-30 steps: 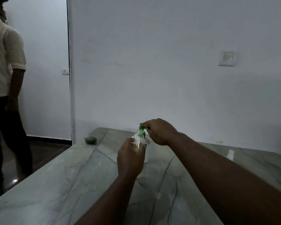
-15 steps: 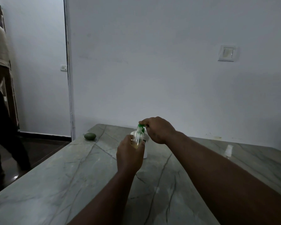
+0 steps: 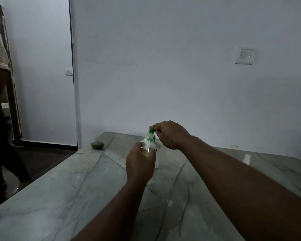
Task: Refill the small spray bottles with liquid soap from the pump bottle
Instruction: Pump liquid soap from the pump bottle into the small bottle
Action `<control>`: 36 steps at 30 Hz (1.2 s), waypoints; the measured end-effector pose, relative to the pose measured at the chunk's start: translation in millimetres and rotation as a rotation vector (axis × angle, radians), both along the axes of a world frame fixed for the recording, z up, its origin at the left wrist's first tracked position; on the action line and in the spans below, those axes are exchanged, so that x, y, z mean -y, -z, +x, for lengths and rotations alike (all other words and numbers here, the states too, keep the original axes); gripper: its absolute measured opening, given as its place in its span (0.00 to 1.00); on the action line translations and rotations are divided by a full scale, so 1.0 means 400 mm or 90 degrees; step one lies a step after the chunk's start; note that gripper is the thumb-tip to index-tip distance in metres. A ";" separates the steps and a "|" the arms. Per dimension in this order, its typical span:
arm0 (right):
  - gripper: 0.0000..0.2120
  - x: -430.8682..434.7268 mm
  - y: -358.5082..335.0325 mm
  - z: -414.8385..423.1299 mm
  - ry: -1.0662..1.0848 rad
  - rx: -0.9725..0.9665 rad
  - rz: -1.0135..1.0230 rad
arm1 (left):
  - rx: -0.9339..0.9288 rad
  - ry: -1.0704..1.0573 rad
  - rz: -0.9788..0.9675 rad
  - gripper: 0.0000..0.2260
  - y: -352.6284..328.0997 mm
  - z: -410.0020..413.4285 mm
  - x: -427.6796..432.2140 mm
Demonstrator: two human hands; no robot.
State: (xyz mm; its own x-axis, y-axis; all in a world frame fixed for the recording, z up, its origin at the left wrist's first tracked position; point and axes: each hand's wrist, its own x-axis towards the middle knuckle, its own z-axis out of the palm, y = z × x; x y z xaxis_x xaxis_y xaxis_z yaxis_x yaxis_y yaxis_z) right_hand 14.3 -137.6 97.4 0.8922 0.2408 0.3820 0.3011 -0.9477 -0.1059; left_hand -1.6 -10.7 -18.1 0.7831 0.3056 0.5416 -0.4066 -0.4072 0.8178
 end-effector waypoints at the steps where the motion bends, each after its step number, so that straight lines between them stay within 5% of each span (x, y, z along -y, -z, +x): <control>1: 0.20 0.000 -0.001 0.000 0.001 0.000 -0.001 | 0.002 -0.001 0.003 0.11 0.000 0.000 0.000; 36: 0.20 0.005 0.019 -0.006 0.014 0.014 0.015 | 0.000 0.006 0.014 0.13 0.003 -0.007 0.001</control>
